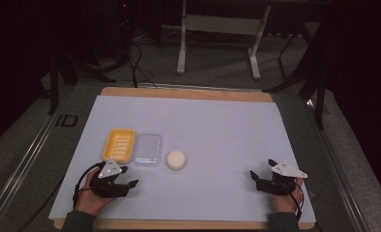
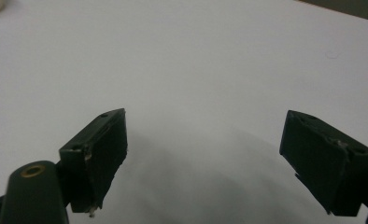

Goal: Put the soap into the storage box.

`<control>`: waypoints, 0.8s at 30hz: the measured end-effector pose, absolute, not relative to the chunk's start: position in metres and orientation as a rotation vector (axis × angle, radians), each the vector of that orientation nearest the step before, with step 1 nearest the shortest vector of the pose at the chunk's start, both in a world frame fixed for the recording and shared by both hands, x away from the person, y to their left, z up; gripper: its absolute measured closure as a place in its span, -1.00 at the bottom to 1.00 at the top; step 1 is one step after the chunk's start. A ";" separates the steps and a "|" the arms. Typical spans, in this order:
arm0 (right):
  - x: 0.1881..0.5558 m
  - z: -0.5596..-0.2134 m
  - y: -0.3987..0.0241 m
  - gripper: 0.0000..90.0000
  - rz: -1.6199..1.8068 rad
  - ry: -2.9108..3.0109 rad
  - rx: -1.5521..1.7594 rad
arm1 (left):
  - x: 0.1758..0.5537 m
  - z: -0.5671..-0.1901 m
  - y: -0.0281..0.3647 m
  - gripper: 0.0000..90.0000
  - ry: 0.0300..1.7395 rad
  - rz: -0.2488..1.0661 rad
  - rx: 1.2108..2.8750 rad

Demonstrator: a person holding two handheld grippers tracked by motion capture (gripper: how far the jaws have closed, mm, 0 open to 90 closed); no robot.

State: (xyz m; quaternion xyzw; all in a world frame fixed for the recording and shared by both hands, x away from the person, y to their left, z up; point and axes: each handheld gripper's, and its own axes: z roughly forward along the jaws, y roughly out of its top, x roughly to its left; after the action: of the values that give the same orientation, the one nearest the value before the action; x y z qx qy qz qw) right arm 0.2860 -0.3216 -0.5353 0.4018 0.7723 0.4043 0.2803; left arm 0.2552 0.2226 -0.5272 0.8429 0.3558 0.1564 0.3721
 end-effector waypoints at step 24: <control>0.286 -0.536 -0.320 -0.67 1.073 2.078 1.067 | 0.278 -0.513 0.213 -0.22 0.825 0.380 2.301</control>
State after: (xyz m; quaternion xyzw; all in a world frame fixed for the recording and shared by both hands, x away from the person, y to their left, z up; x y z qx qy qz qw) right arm 0.2857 -0.3200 -0.5356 0.3984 0.7755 0.4006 0.2816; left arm 0.2782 0.2127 -0.5130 0.8788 0.3151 0.1453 0.3277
